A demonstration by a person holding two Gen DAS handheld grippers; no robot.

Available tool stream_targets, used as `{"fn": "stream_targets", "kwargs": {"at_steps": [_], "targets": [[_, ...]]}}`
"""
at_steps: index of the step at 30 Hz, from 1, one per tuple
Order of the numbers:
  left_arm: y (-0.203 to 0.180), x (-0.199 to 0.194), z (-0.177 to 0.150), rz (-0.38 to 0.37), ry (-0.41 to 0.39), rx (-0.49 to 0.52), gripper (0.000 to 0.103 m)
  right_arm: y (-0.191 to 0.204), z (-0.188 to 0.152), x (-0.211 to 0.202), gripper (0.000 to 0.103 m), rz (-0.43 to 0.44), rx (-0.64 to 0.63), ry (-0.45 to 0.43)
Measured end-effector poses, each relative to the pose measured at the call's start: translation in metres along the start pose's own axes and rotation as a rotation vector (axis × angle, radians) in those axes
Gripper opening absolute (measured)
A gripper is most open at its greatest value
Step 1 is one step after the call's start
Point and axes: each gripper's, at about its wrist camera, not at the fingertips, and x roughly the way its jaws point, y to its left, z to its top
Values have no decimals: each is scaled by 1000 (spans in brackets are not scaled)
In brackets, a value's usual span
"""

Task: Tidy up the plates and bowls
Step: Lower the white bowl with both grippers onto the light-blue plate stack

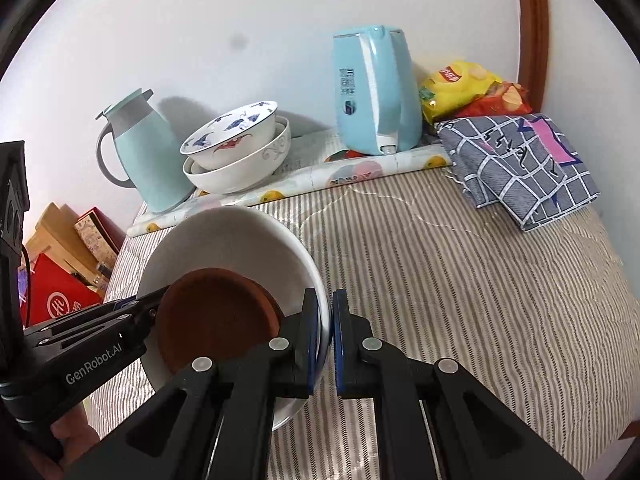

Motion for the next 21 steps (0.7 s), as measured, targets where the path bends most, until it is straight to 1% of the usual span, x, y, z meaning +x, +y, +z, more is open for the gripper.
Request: {"fn": "stream_targets", "kwargs": {"at_steps": [21], "targets": [[38,10,4,36,10,-45,8,31,2,28,7,23,-41,27]]}}
